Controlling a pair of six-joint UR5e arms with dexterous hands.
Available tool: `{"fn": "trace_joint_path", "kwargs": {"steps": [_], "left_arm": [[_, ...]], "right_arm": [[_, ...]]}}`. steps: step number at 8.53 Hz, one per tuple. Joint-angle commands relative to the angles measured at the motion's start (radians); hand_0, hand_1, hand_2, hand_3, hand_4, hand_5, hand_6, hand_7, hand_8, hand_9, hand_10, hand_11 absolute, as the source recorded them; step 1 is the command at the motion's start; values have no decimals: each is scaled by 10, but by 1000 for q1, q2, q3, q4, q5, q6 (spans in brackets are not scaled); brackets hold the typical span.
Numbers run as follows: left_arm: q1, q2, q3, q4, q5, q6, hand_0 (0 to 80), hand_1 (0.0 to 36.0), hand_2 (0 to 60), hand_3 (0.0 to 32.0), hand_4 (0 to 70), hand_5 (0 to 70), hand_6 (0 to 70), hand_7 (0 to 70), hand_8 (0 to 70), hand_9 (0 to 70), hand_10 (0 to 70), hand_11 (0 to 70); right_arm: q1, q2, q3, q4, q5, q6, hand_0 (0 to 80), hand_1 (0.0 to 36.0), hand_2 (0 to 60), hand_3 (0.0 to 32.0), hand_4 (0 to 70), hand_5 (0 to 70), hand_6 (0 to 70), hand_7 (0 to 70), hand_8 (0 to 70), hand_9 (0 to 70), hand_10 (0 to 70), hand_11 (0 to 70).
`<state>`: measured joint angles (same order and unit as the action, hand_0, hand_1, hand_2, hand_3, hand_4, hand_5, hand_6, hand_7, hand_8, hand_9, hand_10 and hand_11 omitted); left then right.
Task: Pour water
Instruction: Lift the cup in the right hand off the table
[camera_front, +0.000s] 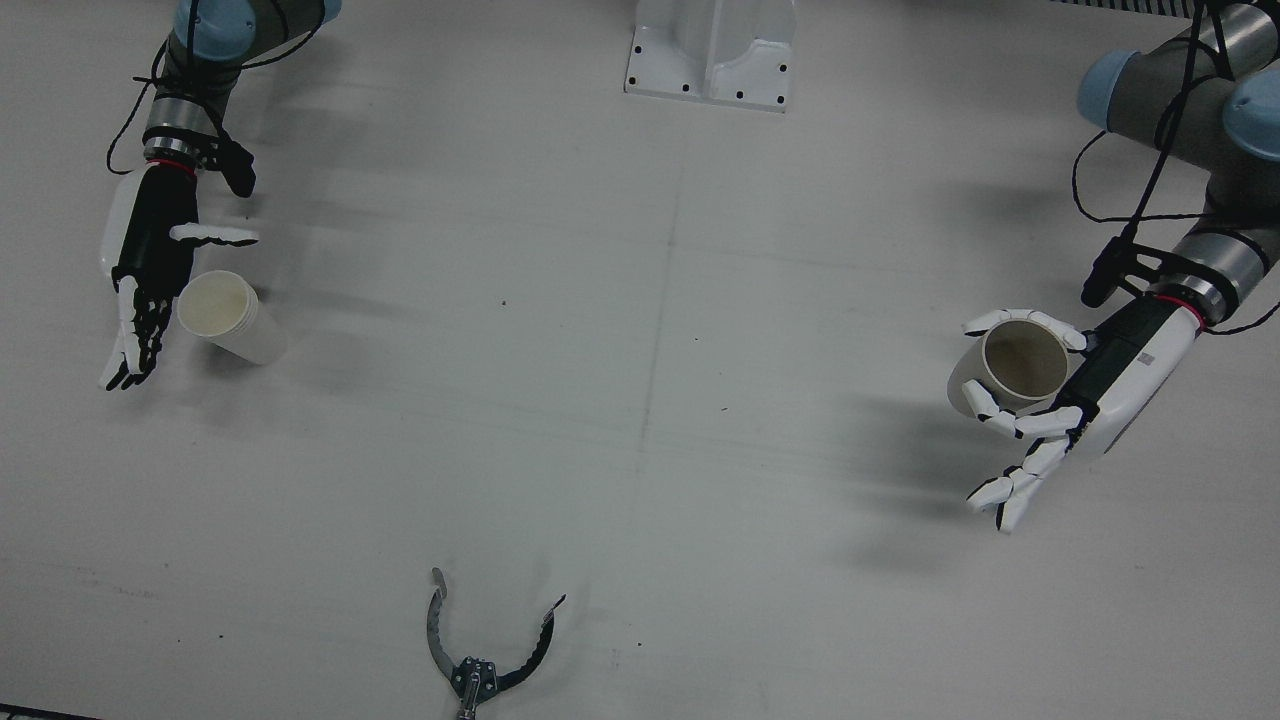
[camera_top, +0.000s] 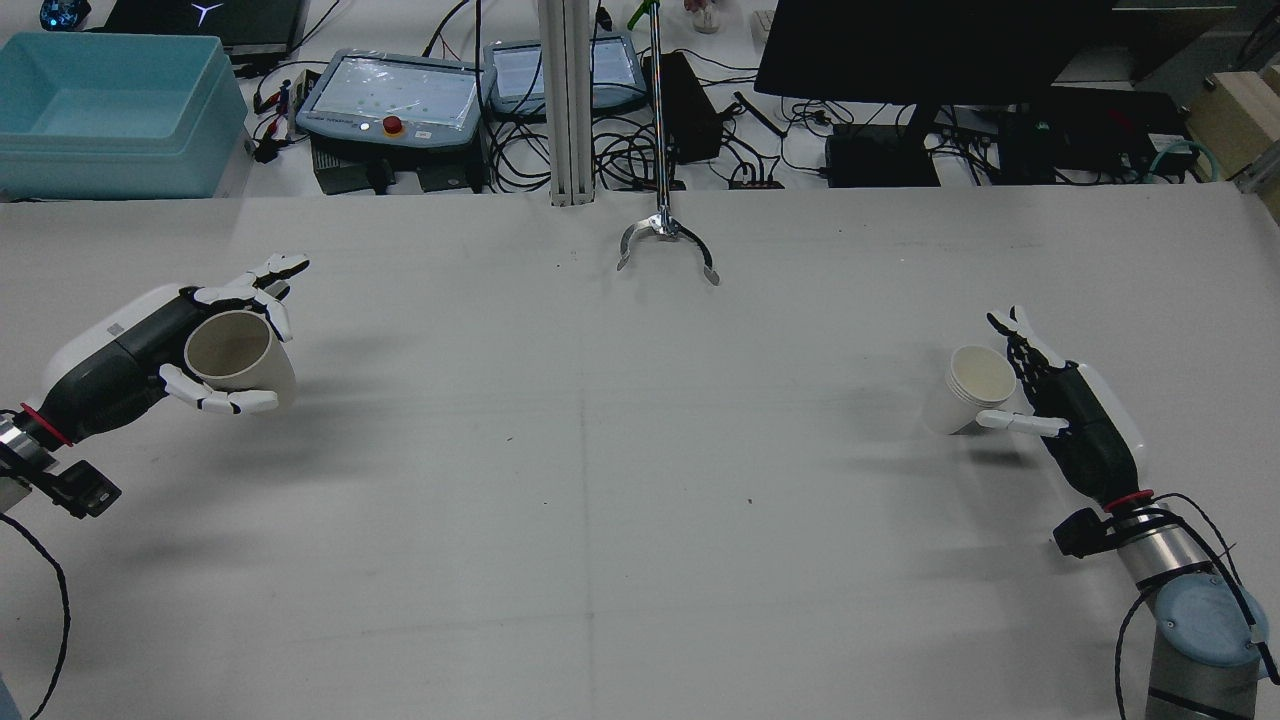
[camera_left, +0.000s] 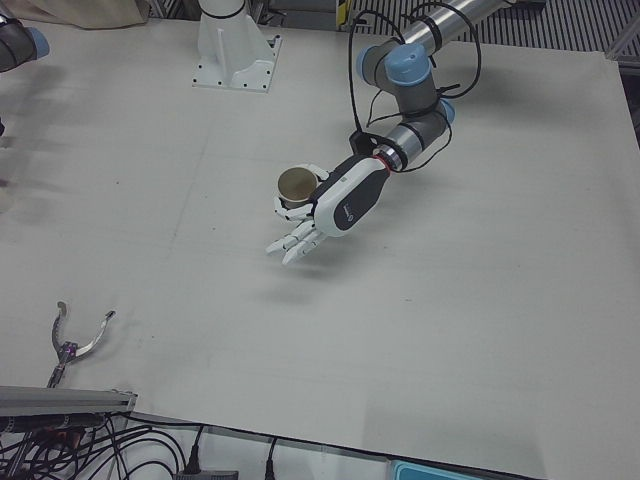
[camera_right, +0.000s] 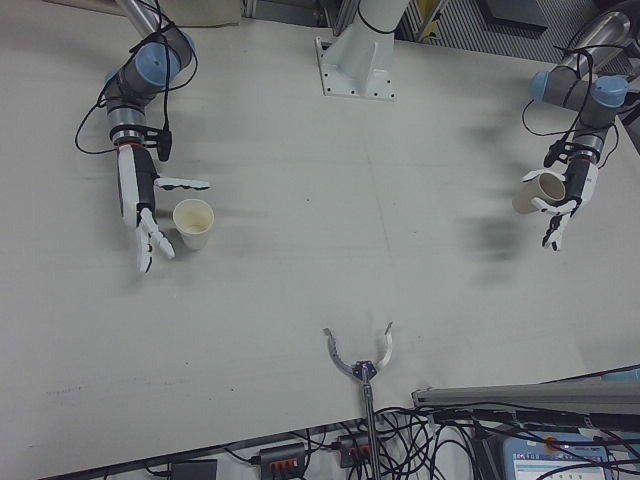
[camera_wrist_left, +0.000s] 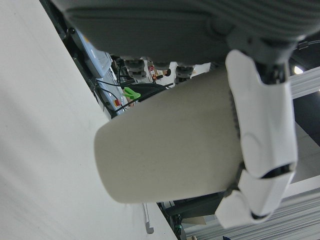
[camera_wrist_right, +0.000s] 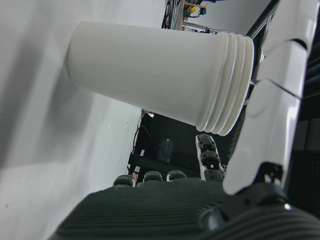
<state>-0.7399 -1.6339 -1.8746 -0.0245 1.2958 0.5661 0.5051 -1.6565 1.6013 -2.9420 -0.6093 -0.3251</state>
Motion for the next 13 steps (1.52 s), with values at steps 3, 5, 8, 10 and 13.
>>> {"fn": "trace_joint_path", "kwargs": {"steps": [3, 5, 8, 10, 13], "left_arm": [[1, 0, 9, 0, -1, 0, 515, 360, 600, 0, 641, 700, 45, 118, 0, 11, 37, 73], [2, 0, 17, 0, -3, 0, 512, 360, 600, 0, 640, 700, 43, 116, 0, 11, 36, 72], [1, 0, 25, -3, -3, 0, 509, 359, 600, 0, 639, 700, 43, 114, 0, 12, 37, 72], [1, 0, 25, -3, -3, 0, 508, 351, 600, 0, 639, 700, 41, 112, 0, 10, 36, 70], [-3, 0, 23, -3, -3, -8, 504, 356, 600, 0, 642, 700, 42, 115, 0, 12, 37, 71]], "right_arm": [[-11, 63, -23, -46, -4, -17, 563, 218, 53, 34, 67, 91, 0, 12, 0, 0, 0, 0], [-10, 63, -30, -48, -4, -17, 558, 214, 56, 34, 67, 91, 0, 14, 0, 0, 0, 0], [-4, 63, -30, -63, -3, -17, 594, 244, 78, 10, 94, 116, 7, 50, 0, 0, 0, 1], [-7, 64, -30, -69, -4, -22, 579, 233, 131, 0, 238, 268, 71, 170, 6, 20, 18, 49], [-13, 79, -30, -69, -6, -40, 574, 209, 145, 0, 314, 402, 240, 449, 135, 215, 52, 94]]}}
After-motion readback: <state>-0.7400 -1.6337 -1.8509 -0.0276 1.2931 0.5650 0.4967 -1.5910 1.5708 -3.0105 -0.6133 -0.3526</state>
